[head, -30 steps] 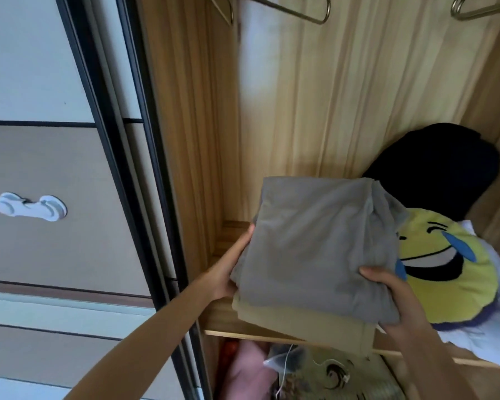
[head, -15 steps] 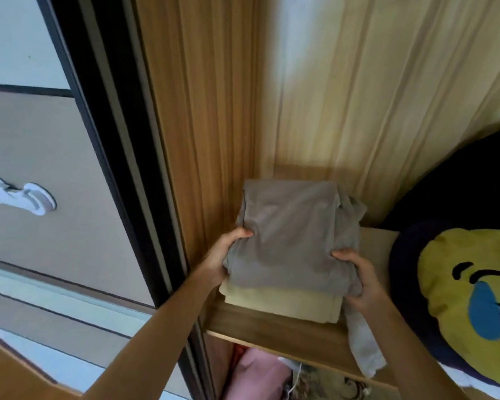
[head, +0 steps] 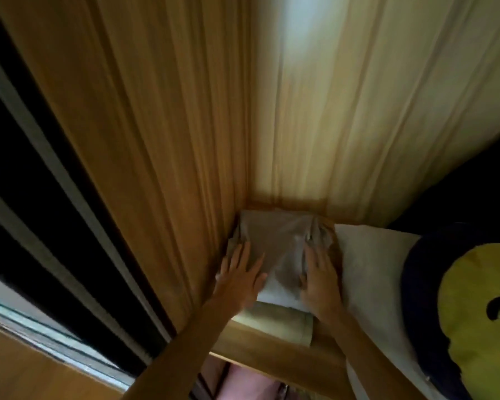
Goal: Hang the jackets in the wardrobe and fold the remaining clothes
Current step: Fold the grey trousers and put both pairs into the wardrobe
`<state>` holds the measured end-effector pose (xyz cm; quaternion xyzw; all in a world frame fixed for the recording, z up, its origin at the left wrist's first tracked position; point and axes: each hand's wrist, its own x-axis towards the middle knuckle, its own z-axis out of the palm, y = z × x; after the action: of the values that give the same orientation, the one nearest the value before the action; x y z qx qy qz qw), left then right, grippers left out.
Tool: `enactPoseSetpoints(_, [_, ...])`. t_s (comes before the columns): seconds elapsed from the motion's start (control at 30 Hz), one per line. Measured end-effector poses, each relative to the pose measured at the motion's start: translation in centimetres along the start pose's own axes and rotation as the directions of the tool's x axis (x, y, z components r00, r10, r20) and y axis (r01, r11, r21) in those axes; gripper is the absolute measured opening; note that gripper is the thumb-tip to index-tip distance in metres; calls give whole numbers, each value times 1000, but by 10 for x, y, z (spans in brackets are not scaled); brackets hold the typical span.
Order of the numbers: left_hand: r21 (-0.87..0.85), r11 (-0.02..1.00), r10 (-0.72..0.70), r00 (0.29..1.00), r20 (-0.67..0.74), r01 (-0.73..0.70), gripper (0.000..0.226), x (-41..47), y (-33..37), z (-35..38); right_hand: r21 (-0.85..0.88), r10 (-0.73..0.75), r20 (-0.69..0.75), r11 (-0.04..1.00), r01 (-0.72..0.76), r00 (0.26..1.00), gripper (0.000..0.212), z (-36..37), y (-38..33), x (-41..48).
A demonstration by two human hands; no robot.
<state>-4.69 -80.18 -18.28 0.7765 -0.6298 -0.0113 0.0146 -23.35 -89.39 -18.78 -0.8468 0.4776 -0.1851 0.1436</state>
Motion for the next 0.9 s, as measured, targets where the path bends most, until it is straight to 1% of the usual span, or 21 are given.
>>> enactPoseSetpoints(0.03, [59, 998, 29, 999, -28, -28, 59, 0, 2, 6, -93, -113, 17, 989, 114, 993, 67, 4, -2, 5])
enactPoseSetpoints(0.07, [105, 993, 64, 997, -53, -58, 60, 0, 0, 12, -161, -161, 59, 973, 169, 985, 63, 8, -4, 10])
enactPoseSetpoints(0.13, [129, 982, 146, 986, -80, -135, 60, -3, -9, 21, -236, -173, 151, 950, 205, 973, 61, 21, -7, 16])
enactPoseSetpoints(0.2, [94, 983, 167, 984, -65, -161, 58, -10, -20, 31, -260, -168, 239, 938, 229, 957, 60, 36, -7, 14])
enactPoseSetpoints(0.27, [32, 994, 108, 994, -18, -108, 57, -15, -20, 38, -265, -149, 294, 936, 231, 944, 64, 43, -5, 13])
enactPoseSetpoints(0.3, [4, 997, 71, 997, 8, -71, 59, -16, -17, 36, -272, -135, 309, 936, 223, 941, 70, 43, -5, 14])
enactPoseSetpoints(0.33, [-2, 999, 46, 998, 30, -46, 61, -14, -13, 34, -274, -128, 332, 935, 226, 935, 77, 42, -6, 15])
enactPoseSetpoints(0.4, [2, 1000, -1, 989, 147, 1, 61, -12, -8, 30, -264, -104, 370, 941, 212, 923, 89, 40, -9, 17])
enactPoseSetpoints(0.47, [-5, 998, -58, 979, 196, 60, 59, -12, -3, 24, -255, -94, 381, 946, 202, 920, 91, 36, -12, 18])
enactPoseSetpoints(0.5, [-10, 995, -98, 975, 201, 102, 60, -15, 0, 21, -247, -89, 389, 949, 197, 917, 87, 33, -13, 16])
enactPoseSetpoints(0.57, [-35, 975, -208, 959, 193, 218, 62, -21, 6, 21, -246, -70, 398, 952, 180, 915, 69, 27, -17, 13])
enactPoseSetpoints(0.63, [-62, 951, -286, 939, 191, 303, 67, -29, 8, 17, -250, -60, 404, 953, 173, 913, 61, 20, -24, 10])
enactPoseSetpoints(0.7, [-112, 939, -306, 939, 159, 325, 70, -41, 7, 7, -226, -77, 396, 958, 178, 915, 61, 12, -34, 3])
enactPoseSetpoints(0.83, [-276, 889, -346, 931, 115, 364, 71, -74, 0, -15, -97, -200, 330, 965, 244, 923, 51, 0, -57, -19])
enactPoseSetpoints(0.9, [-330, 875, -358, 932, 47, 353, 68, -93, -4, -19, -69, -237, 292, 961, 267, 927, 52, -6, -69, -32])
